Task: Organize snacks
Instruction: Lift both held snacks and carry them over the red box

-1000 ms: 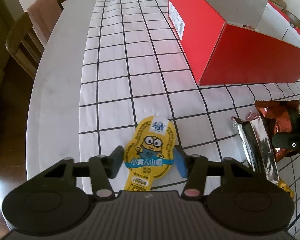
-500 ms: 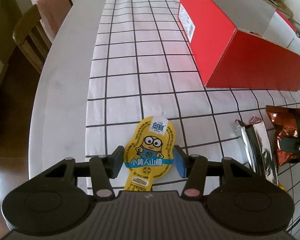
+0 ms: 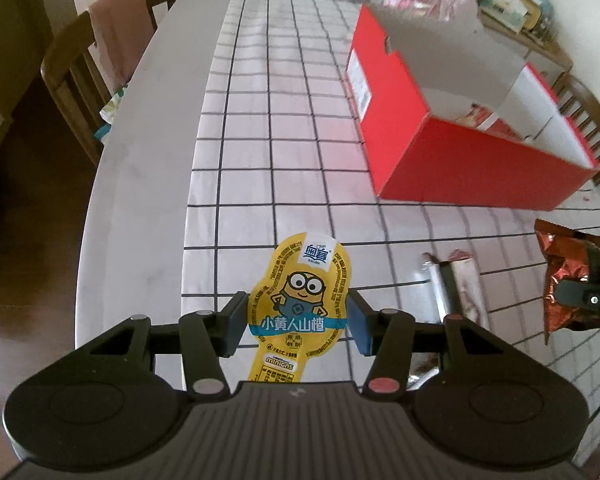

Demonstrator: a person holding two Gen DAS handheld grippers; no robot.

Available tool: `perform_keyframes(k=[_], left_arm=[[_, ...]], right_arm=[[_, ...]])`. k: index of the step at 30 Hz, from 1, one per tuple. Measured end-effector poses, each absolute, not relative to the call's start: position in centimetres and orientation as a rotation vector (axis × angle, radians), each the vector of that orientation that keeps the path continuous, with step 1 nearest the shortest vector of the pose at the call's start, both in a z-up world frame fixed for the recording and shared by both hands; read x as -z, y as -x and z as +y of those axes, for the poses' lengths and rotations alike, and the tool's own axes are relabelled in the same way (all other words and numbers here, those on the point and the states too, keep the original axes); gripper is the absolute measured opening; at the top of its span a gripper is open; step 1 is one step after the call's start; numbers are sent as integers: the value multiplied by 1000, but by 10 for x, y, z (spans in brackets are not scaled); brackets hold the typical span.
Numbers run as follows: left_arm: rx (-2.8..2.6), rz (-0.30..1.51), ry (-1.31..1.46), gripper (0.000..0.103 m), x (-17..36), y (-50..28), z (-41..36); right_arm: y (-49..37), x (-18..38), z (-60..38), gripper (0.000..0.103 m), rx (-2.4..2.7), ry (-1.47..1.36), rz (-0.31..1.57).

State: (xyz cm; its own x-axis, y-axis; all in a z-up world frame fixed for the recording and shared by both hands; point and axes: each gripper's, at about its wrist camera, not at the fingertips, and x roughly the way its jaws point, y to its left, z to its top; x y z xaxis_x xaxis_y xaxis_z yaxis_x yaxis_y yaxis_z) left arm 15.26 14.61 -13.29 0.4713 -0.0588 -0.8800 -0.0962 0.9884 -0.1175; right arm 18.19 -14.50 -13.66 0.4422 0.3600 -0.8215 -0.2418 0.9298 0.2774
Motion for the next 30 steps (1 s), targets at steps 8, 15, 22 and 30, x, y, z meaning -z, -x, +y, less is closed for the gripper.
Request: perform_keyframes(k=[8,15,22,30], left_arm=[[11,1032,168,51,93,-134,135],[41,987,164,52,62,-130,116],[65,950,140,52,35,-147,83],[84,900,101,52,8,-181,42]], right_arm=[[-164,106,-154,48,-394,-137,993],[-160,79,-162,48,-397,-142,943],[-168,57,-166,48,-393,-114,899],[-200,37,-173,48,-388,-86,844]])
